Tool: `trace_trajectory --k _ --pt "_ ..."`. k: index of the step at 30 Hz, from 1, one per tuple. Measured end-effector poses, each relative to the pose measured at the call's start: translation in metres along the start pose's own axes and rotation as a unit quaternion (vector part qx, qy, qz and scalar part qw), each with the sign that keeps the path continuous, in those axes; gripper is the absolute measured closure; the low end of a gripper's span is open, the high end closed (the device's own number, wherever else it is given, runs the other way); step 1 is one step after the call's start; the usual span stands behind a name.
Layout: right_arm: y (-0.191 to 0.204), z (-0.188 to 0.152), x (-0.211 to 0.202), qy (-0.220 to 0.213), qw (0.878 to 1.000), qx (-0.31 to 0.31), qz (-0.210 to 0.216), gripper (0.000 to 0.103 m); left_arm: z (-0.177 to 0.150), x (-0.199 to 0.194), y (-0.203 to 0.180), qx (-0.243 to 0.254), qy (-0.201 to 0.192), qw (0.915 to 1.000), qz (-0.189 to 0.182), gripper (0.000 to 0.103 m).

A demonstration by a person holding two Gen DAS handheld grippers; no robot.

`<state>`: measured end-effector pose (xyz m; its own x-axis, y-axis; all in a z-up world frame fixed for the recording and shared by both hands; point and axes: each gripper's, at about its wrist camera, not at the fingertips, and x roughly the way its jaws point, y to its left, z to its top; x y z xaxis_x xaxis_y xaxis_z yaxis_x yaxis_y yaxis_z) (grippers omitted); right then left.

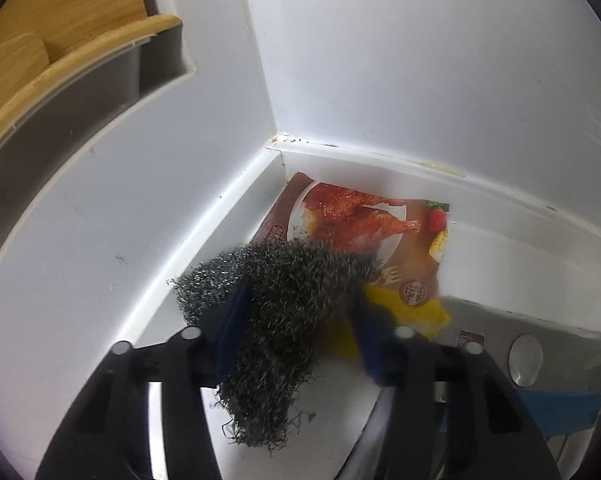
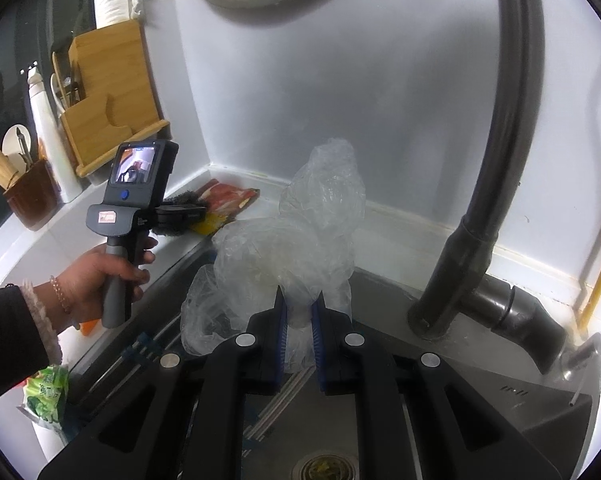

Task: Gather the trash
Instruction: 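Lift the steel wool off the counter with the left gripper, then carry the steel wool with the left gripper to the bin while the right carries the bag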

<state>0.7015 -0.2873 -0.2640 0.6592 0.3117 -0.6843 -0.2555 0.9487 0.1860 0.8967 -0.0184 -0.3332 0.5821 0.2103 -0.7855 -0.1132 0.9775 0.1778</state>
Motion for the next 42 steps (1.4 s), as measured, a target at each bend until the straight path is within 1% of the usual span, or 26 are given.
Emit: trace_trajectory --k 2,4,7,10,13,16,20,23,25,27,29,32,34,35,39,42 --pt "0.001 0.0 0.0 -0.001 1.0 0.0 0.0 0.092 0.0 -0.002 0.003 -0.003 -0.005 1.0 -0.004 0.069" --pt "0.004 0.0 0.0 -0.001 1.0 0.0 0.0 0.092 0.0 -0.007 0.012 -0.023 -0.011 0.9994 -0.022 0.077" --pt "0.008 0.0 0.001 -0.001 1.0 0.0 0.004 0.092 -0.002 -0.016 0.025 -0.047 -0.018 0.9981 -0.034 0.082" --pt "0.012 0.001 -0.001 -0.003 1.0 -0.002 0.008 0.092 -0.004 -0.026 0.033 -0.057 -0.029 0.9972 -0.04 0.084" --pt "0.019 0.002 -0.005 -0.005 1.0 -0.005 0.013 0.092 -0.006 -0.047 0.042 -0.068 -0.045 0.9956 -0.046 0.084" --pt "0.023 0.003 -0.009 -0.007 1.0 -0.006 0.015 0.092 -0.007 -0.068 0.047 -0.074 -0.057 0.9937 -0.062 0.084" --pt "0.028 0.006 -0.015 -0.007 1.0 -0.008 0.006 0.092 -0.013 -0.101 0.05 -0.078 -0.069 0.9915 -0.077 0.084" --pt "0.028 0.006 -0.022 -0.004 1.0 -0.006 -0.001 0.092 -0.023 -0.128 0.049 -0.081 -0.07 0.9905 -0.086 0.084" --pt "0.029 0.008 -0.026 -0.004 1.0 -0.004 -0.004 0.092 -0.029 -0.143 0.048 -0.084 -0.064 0.9909 -0.084 0.084" --pt "0.03 0.009 -0.033 -0.004 1.0 -0.002 -0.008 0.092 -0.038 -0.165 0.043 -0.078 -0.063 0.9923 -0.073 0.084" --pt "0.029 0.009 -0.042 -0.006 1.0 -0.001 -0.01 0.092 -0.044 -0.189 0.036 -0.065 -0.07 0.9936 -0.06 0.084" --pt "0.028 0.007 -0.054 -0.007 1.0 0.002 -0.013 0.092 -0.058 -0.229 0.027 -0.045 -0.08 0.9944 -0.053 0.084" --pt "0.027 0.005 -0.064 -0.007 1.0 0.003 -0.015 0.092 -0.068 -0.253 0.025 -0.032 -0.085 0.9944 -0.055 0.084" --pt "0.027 0.004 -0.067 -0.006 1.0 0.005 -0.015 0.092 -0.075 -0.271 0.023 -0.024 -0.091 0.9942 -0.053 0.084" --pt "0.032 -0.004 -0.085 -0.005 1.0 0.007 -0.011 0.092 -0.094 -0.32 0.028 -0.021 -0.103 0.993 -0.055 0.084" --pt "0.04 -0.014 -0.1 -0.003 1.0 0.004 -0.008 0.092 -0.112 -0.353 0.037 -0.022 -0.11 0.9926 -0.046 0.084"
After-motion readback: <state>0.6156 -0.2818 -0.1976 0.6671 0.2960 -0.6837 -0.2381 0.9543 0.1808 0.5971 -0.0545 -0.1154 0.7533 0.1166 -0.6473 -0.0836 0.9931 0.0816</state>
